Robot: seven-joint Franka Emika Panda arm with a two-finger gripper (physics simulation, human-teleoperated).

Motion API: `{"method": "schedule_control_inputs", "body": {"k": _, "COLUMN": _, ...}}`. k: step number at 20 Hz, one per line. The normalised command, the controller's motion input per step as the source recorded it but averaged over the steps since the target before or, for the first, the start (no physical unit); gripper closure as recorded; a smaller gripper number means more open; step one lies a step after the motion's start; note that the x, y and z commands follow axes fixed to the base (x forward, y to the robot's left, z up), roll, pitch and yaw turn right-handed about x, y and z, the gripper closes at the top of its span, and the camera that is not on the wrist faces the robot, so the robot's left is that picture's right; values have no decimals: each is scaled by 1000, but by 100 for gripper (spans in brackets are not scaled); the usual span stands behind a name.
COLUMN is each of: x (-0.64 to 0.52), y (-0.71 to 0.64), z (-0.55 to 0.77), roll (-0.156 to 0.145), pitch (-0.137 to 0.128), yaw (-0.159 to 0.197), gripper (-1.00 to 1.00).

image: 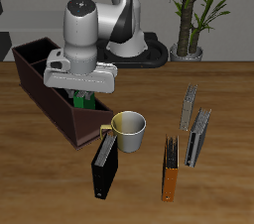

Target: Place the green book into the right desk caddy's left compartment and place the black book into the right desk caddy's right compartment and place the orange book into the right desk caddy's right compartment

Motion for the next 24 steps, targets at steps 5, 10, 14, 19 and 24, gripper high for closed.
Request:
{"method": "schedule_control_inputs", "body": {"k": 5, "x": 3, "y": 73, "z": 175, "roll": 5, "pitch": -20, "yaw": 19, "gripper": -100}}
{"method": "schedule_control_inputs", "body": {"k": 10, "x": 37, "y": 10, "z": 123, "roll": -12, "pitch": -11, "yaw": 13, "gripper": -100}}
{"method": "schedule_control_inputs", "body": {"k": 14, "x": 39, "y": 93, "z": 515, "roll": -7, "pitch": -65, "yaw": 71, "gripper": -100}}
{"method": "schedule_control_inputs", "body": {"k": 19, "x": 76, "y": 164, "z": 505, "roll": 7, "pitch": -32, "yaw": 48, "gripper": -100}}
{"method": "schedule_control_inputs", "body": {"k": 24, "x": 228, "y": 209, "z": 429, "roll": -40, "pitch": -16, "yaw": 73, "gripper": -100}}
